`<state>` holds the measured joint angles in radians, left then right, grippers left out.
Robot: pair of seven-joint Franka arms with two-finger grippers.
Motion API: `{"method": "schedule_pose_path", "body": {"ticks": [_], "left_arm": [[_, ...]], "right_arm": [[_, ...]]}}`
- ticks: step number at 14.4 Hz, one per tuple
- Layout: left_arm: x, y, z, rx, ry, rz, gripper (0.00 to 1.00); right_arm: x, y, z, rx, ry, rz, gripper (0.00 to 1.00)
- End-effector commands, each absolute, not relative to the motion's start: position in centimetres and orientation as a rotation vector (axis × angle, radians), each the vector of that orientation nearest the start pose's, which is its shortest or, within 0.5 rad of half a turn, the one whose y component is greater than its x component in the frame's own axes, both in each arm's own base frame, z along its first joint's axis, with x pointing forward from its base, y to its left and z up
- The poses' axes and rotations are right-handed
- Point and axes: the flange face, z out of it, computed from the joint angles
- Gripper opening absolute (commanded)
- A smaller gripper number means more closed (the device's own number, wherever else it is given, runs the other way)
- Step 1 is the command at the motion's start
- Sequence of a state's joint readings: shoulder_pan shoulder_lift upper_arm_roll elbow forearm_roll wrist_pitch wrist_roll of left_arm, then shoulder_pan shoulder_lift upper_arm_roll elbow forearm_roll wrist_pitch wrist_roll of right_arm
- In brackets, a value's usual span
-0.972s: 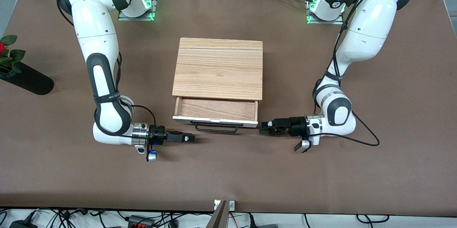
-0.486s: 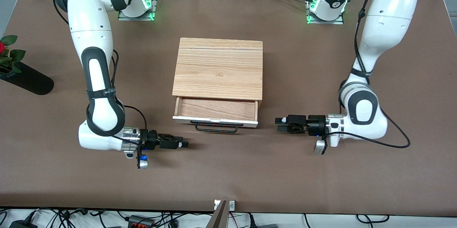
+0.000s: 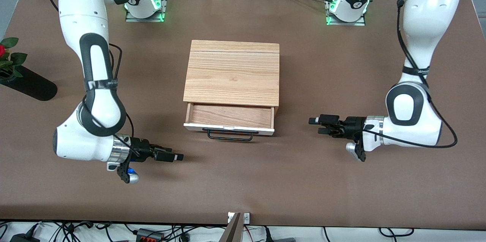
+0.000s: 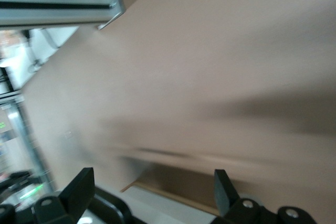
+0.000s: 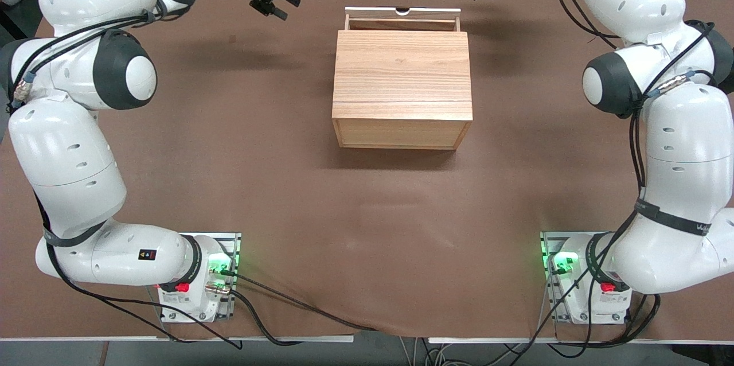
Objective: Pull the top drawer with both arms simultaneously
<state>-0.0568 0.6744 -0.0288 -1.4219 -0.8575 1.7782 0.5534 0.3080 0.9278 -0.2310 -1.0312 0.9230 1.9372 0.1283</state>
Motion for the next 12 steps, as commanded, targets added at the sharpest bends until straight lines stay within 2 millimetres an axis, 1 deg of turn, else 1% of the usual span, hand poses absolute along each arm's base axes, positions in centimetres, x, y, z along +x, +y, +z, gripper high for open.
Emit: {"method": "schedule_pose_path", "body": {"ticks": [1,3,5,7,8,9,10,11,12], "left_arm": [[68.1,-10.0,33.3,2.387,-0.381,-0.201,1.00],[67.3,-8.5,34.5,2.463,-0.410,-0.291,1.00],[67.2,-5.9,36.3,2.551,-0.437,-0.349,1.00],[67.0,-4.3,38.7,2.644,-0.507,-0.404,1.00],[66.9,-3.8,40.5,2.692,-0.536,-0.411,1.00],[66.6,-3.2,42.3,2.754,-0.556,-0.417,1.00],[66.2,-2.6,44.4,2.822,-0.565,-0.406,1.00],[65.8,-2.0,46.2,2.879,-0.556,-0.390,1.00],[65.2,-1.6,48.1,2.938,-0.527,-0.378,1.00]], "right_arm": [[76.1,18.6,33.8,-2.610,0.427,0.040,1.00],[75.9,18.0,36.1,-2.722,0.454,-0.008,1.00],[75.5,17.5,38.5,-2.810,0.503,-0.052,1.00],[74.7,16.3,41.1,-2.913,0.573,-0.053,1.00],[74.4,15.7,41.9,-2.928,0.582,-0.034,1.00],[74.1,14.5,43.2,-2.934,0.601,-0.026,1.00],[74.0,13.3,44.0,-2.951,0.627,-0.026,1.00],[73.9,12.7,45.2,-2.956,0.639,-0.036,1.00],[73.6,12.2,45.7,-2.972,0.646,-0.014,1.00]]}}
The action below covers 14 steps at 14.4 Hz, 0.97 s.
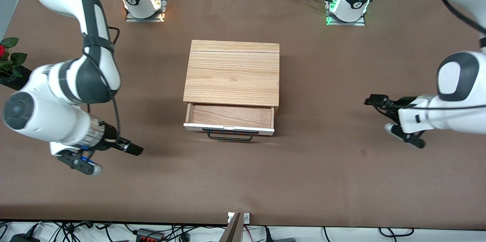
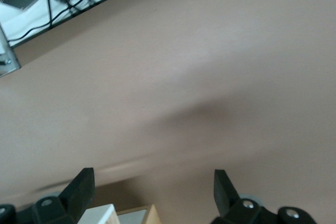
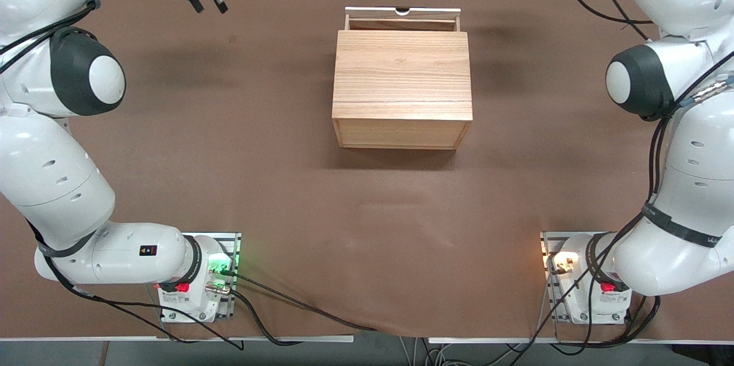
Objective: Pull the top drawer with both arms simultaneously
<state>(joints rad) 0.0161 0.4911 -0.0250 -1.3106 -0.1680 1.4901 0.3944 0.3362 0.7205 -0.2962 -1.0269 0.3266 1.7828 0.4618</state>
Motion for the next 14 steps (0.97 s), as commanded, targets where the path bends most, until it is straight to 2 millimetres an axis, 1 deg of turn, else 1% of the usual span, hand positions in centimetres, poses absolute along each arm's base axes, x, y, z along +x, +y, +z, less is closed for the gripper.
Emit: {"method": "schedule_pose_path", "body": {"ticks": [1,2,3,4,5,6,7,8,9,10,11,12,13,14], "left_arm": [[64.8,-1.3,49.4,-3.175,0.509,0.388,1.00],[64.4,-1.1,50.7,-3.163,0.439,0.365,1.00],[64.0,-1.0,51.6,-3.155,0.391,0.352,1.00],[63.8,-0.8,52.5,-3.127,0.380,0.325,1.00],[63.8,-0.6,53.6,-3.086,0.376,0.282,1.00],[63.7,-0.1,54.6,-3.069,0.371,0.243,1.00],[63.5,0.0,55.3,-3.068,0.390,0.220,1.00],[63.6,0.3,55.6,-3.070,0.354,0.212,1.00],[63.8,1.2,55.9,-3.075,0.274,0.191,1.00],[63.9,2.9,57.2,-3.080,0.102,0.142,1.00],[64.0,2.6,57.6,-3.076,-0.021,0.121,1.00],[64.0,2.1,57.6,-3.071,-0.058,0.118,1.00],[63.9,2.4,58.0,-3.065,-0.059,0.102,1.00],[63.3,2.6,59.0,-3.076,-0.040,0.073,1.00]], "right_arm": [[73.0,11.3,46.5,-2.996,0.654,0.027,1.00],[72.6,10.9,48.1,-2.996,0.650,0.010,1.00],[72.1,9.6,50.0,-2.995,0.660,-0.009,1.00],[71.8,8.4,50.7,-3.014,0.665,-0.009,1.00],[71.1,8.2,51.4,-3.016,0.652,-0.006,1.00],[70.4,7.3,51.5,-3.026,0.585,0.012,1.00],[69.3,6.1,52.0,-3.052,0.439,0.022,1.00],[68.1,5.1,52.1,-3.088,0.272,0.035,1.00],[67.0,4.1,52.8,-3.110,0.172,0.022,1.00],[66.2,3.3,53.1,-3.109,0.174,0.010,1.00],[64.7,2.5,53.5,-3.093,0.189,0.032,1.00],[63.3,2.6,53.4,-3.084,0.186,0.058,1.00],[62.0,2.9,53.2,-3.092,0.178,0.073,1.00],[61.3,2.9,52.6,-3.134,0.199,0.095,1.00]]}}
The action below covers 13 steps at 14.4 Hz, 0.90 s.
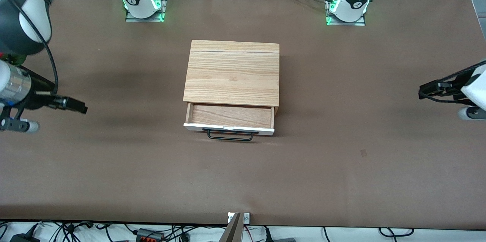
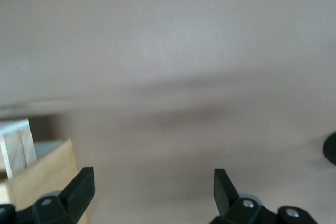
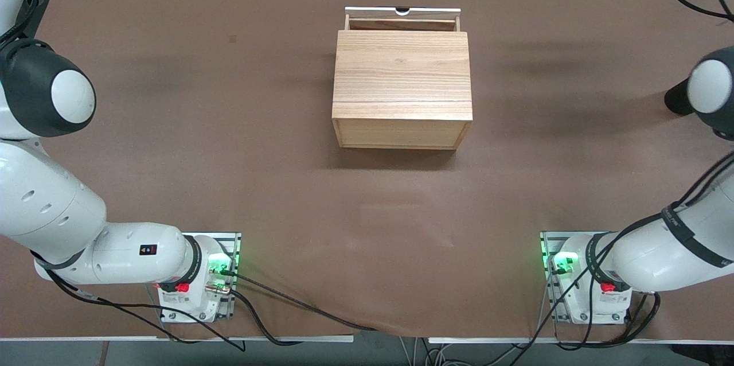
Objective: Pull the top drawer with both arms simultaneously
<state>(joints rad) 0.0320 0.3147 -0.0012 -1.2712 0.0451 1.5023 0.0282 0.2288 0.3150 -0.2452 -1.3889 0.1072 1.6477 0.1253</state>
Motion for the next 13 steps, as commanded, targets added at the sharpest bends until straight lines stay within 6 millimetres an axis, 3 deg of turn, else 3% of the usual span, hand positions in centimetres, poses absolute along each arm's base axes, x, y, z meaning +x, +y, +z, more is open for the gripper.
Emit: {"method": "schedule_pose_path", "body": {"ticks": [1,3,5,8,10,13], "left_arm": [[62.8,2.7,59.2,-3.082,0.069,0.069,1.00],[61.9,3.1,60.0,-3.088,0.269,0.018,1.00],[60.3,4.0,59.3,-3.120,0.234,-0.053,1.00],[57.6,3.9,59.3,-3.120,0.198,-0.072,1.00],[57.4,3.6,59.1,-3.129,0.110,-0.035,1.00],[57.5,1.0,58.9,-3.127,0.052,-0.019,1.00]], "right_arm": [[60.8,3.0,52.9,-3.149,0.250,0.091,1.00],[60.4,2.0,52.9,-3.149,0.266,0.111,1.00],[60.2,1.6,53.4,-3.166,0.240,0.109,1.00],[59.1,2.0,53.5,-3.206,0.246,0.205,1.00],[58.9,1.6,53.8,-3.200,0.257,0.209,1.00],[59.2,0.6,54.5,-3.181,0.263,0.171,1.00]]}}
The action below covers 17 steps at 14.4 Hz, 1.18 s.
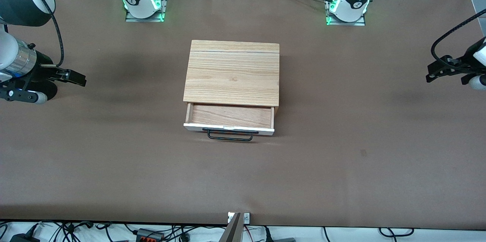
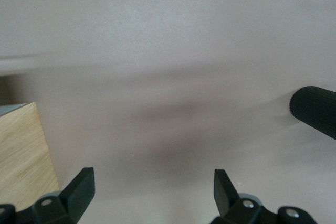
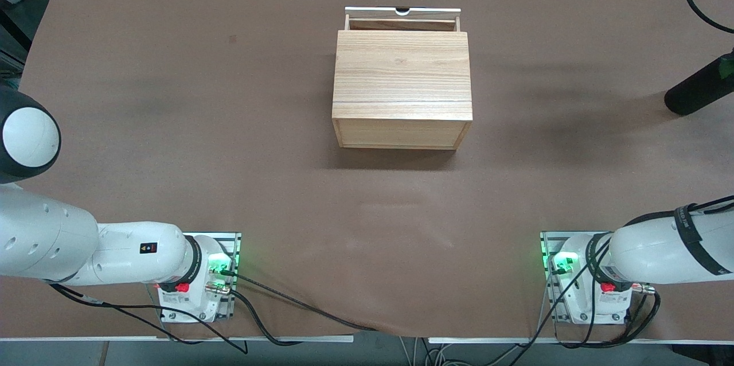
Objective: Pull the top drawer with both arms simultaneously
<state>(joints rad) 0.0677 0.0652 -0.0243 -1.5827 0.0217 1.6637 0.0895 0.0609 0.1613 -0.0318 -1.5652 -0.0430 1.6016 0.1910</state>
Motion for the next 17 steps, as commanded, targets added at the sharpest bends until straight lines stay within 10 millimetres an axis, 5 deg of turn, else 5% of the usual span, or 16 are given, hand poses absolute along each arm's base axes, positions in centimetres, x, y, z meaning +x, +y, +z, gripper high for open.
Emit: {"method": "schedule_pose_path", "body": {"ticks": [1,3,8,17], "left_arm": [[57.5,0.8,59.1,-3.128,0.060,-0.024,1.00],[57.0,0.3,59.5,-3.127,0.071,0.017,1.00],[55.7,0.4,60.1,-3.125,0.125,0.042,1.00],[55.8,0.6,59.9,-3.130,0.178,0.051,1.00]], "right_arm": [[59.2,0.7,54.5,-3.179,0.253,0.171,1.00],[58.2,1.2,57.5,-3.177,0.253,0.115,1.00],[58.1,3.5,57.2,-3.181,0.332,0.081,1.00],[58.5,3.0,57.5,-3.175,0.346,0.048,1.00]]}}
